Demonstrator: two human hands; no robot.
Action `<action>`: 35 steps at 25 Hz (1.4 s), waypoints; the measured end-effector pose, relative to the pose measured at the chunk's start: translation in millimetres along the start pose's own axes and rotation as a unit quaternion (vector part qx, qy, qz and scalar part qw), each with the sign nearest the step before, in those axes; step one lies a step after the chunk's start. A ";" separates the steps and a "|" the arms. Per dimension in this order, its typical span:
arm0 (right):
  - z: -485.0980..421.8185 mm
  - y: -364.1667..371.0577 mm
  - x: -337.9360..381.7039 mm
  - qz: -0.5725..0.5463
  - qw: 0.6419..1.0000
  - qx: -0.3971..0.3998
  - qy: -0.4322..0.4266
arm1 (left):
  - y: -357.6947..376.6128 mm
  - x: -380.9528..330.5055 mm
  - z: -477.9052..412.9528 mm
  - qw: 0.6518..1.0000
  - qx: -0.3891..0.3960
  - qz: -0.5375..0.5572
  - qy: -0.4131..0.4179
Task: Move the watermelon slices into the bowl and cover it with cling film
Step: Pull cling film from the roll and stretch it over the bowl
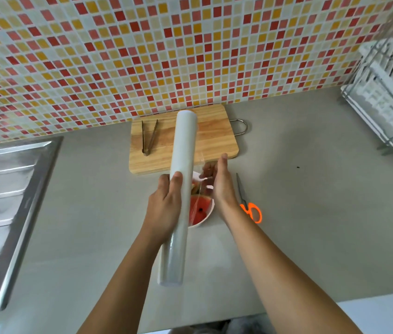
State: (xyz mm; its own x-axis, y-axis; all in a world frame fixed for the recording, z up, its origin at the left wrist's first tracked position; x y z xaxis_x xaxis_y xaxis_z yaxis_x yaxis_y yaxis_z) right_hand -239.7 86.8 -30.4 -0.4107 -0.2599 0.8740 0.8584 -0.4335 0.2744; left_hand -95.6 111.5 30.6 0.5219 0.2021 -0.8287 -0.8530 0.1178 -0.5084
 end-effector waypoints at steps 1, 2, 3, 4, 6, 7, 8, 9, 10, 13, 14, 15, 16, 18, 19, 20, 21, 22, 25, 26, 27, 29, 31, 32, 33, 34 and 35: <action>-1.2 6.0 4.1 -0.004 0.999 0.035 0.026 | -0.2 0.1 0.1 1.000 0.013 0.002 -0.002; -1.7 13.4 8.1 0.000 0.996 0.072 0.045 | 0.5 0.2 0.8 1.000 0.026 0.002 -0.003; -2.1 20.3 12.0 0.006 0.993 0.098 0.057 | 1.4 0.0 1.2 0.999 0.035 0.003 -0.004; -3.2 25.0 15.8 0.017 0.992 0.108 0.065 | 2.0 -0.3 1.7 0.999 0.040 0.005 -0.006; -8.6 27.7 21.4 0.035 0.993 0.086 0.073 | 3.1 -0.5 2.7 0.999 0.043 0.007 -0.006; -11.7 26.5 23.3 0.030 0.995 0.062 0.068 | 3.5 -0.5 3.7 0.999 0.045 0.004 -0.003; -14.9 23.9 25.8 0.018 0.998 0.036 0.052 | 3.8 -0.2 5.1 0.999 0.047 0.000 0.001; -17.5 20.9 29.0 0.015 1.000 0.012 0.023 | 4.4 0.3 6.7 0.999 0.050 -0.003 0.005; -18.9 17.5 31.8 0.025 1.000 -0.012 -0.013 | 4.7 1.6 8.1 0.999 0.051 -0.003 0.004; -16.4 5.4 38.1 0.059 0.989 -0.091 -0.100 | 3.7 8.4 9.9 0.999 0.037 -0.018 -0.026; -14.3 2.0 39.0 0.059 0.986 -0.110 -0.112 | 2.0 10.1 9.7 0.999 0.023 -0.036 -0.032; -11.8 -0.4 39.0 0.052 0.984 -0.121 -0.120 | -0.5 10.2 9.4 0.998 0.005 -0.061 -0.028; -8.9 -1.8 38.0 0.042 0.984 -0.122 -0.122 | -2.9 8.1 9.8 0.996 -0.014 -0.085 -0.014; -4.3 -0.1 30.1 0.006 0.991 -0.097 -0.097 | -7.7 -0.2 11.9 0.993 -0.043 -0.103 0.022; -1.3 2.5 22.4 -0.015 0.995 -0.074 -0.068 | -10.5 -4.4 13.4 0.992 -0.053 -0.104 0.038; 2.4 6.3 12.5 -0.028 0.998 -0.045 -0.037 | -13.6 -8.5 14.4 0.991 -0.061 -0.109 0.052; 8.3 12.1 1.9 -0.029 1.000 -0.010 -0.005 | -17.4 -12.2 15.2 0.989 -0.067 -0.118 0.065; 14.6 18.9 -9.3 -0.011 0.999 0.024 0.021 | -21.0 -14.9 15.2 0.987 -0.071 -0.127 0.074; 30.2 34.1 -27.5 0.066 0.996 0.064 0.018 | -28.4 -14.7 13.0 0.986 -0.073 -0.137 0.065; 33.0 35.1 -26.8 0.084 0.996 0.043 -0.010 | -29.4 -12.5 11.9 0.986 -0.071 -0.139 0.051; 35.9 35.3 -24.0 0.097 0.994 0.015 -0.040 | -29.9 -10.0 10.7 0.987 -0.069 -0.141 0.035; 41.2 35.6 -16.7 0.114 0.989 -0.028 -0.089 | -29.8 -4.5 6.9 0.989 -0.068 -0.133 0.001; 45.2 34.3 -13.3 0.113 0.985 -0.050 -0.118 | -27.9 -2.0 4.4 0.991 -0.064 -0.118 -0.015; 46.5 32.1 -11.0 0.118 0.982 -0.058 -0.132 | -26.1 -2.9 3.8 0.991 -0.061 -0.120 -0.010; 47.5 29.7 -8.0 0.133 0.978 -0.067 -0.148 | -24.2 -5.0 4.1 0.990 -0.057 -0.130 0.004; 48.0 26.8 -5.3 0.151 0.972 -0.074 -0.164 | -22.2 -7.4 5.0 0.987 -0.054 -0.147 0.021; 48.0 24.5 -3.5 0.167 0.968 -0.076 -0.174 | -20.8 -10.3 6.4 0.984 -0.053 -0.164 0.038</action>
State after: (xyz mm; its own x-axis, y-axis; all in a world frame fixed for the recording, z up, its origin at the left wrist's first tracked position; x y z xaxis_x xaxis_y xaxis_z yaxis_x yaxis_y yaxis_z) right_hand -202.6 118.5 -7.4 0.0324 -0.1121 0.9932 0.8588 -0.5052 -0.0850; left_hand -83.2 113.2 51.2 0.7709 0.0954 -0.6297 -0.6360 0.0620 -0.7692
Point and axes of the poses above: each hand's wrist, its own z-axis away from the middle knuckle, its own y-axis out of the palm, x = y × z, the point moved 7 cm from there along -z, towards the middle knuckle, and after that the axes turned 1 degree about -x, right-handed, at the moved point
